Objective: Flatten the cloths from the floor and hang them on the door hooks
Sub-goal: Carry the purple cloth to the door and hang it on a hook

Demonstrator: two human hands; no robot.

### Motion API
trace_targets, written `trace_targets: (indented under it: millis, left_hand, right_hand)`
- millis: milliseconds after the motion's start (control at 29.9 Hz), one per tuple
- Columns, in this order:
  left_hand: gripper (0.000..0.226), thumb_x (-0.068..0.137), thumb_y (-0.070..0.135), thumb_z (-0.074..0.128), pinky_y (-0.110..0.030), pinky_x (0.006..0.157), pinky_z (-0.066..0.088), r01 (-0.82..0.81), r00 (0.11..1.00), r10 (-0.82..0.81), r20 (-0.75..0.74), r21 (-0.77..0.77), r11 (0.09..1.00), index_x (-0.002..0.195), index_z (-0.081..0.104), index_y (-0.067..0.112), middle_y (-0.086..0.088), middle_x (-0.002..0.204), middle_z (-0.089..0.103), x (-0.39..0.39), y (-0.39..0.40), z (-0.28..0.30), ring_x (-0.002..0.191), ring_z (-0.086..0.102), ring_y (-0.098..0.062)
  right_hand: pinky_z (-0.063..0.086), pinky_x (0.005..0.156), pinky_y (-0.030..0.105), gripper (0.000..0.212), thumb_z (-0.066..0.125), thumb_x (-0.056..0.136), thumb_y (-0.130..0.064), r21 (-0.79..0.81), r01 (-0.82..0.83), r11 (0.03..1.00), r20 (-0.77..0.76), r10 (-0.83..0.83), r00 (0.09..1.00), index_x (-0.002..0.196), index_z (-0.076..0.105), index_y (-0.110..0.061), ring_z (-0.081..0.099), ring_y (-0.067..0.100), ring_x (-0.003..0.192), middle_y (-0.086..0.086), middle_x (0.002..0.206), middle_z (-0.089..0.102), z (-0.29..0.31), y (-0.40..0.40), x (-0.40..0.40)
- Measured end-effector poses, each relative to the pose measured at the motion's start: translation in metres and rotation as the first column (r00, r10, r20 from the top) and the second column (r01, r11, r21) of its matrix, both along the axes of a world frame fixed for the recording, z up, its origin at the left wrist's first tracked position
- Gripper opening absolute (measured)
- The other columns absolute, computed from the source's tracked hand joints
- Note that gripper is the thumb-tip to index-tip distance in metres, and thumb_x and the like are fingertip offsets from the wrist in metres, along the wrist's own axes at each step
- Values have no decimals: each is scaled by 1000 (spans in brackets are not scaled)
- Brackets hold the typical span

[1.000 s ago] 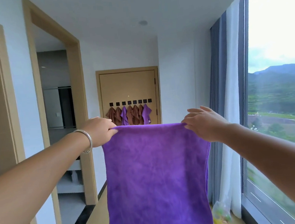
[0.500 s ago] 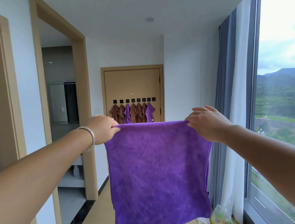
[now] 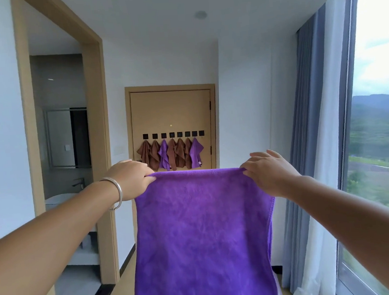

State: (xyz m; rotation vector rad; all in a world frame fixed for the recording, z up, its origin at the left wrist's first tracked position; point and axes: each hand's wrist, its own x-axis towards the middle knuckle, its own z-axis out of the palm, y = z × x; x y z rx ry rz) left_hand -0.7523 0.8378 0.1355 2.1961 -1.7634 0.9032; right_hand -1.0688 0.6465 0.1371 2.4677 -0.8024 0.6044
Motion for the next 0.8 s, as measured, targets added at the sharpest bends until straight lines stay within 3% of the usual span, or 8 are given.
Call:
trace_targets:
  millis: [368,569,803]
  left_hand:
    - [37,98,42,35,-28,62,35,43,999,-43,-9,3,999,72,60,31,14,70,54,111,-104,-8,71,52,-10]
    - [37,99,41,34,-19,54,20,32,999,-32,25,-7,999,68,53,33,13,69,51,156,-178,-18,68,48,-6]
    - [33,100,39,32,-25,62,28,-27,999,26,19,38,999,76,54,33,13,77,54,200,-297,-9,79,51,-11]
  right_hand:
    - [22,113,39,29,40,102,-36,25,36,999,16,-36,999,127,56,-36,33,14,138,-15,134,55,-16,-97,109]
    - [24,111,38,30,39,102,-36,40,27,999,28,-28,999,127,57,-36,36,15,135,-13,132,57,-31,-175,159]
    - [18,115,39,31,38,103,-35,48,36,998,20,-37,999,130,53,-35,31,15,140,-13,137,53,-33,-305,219]
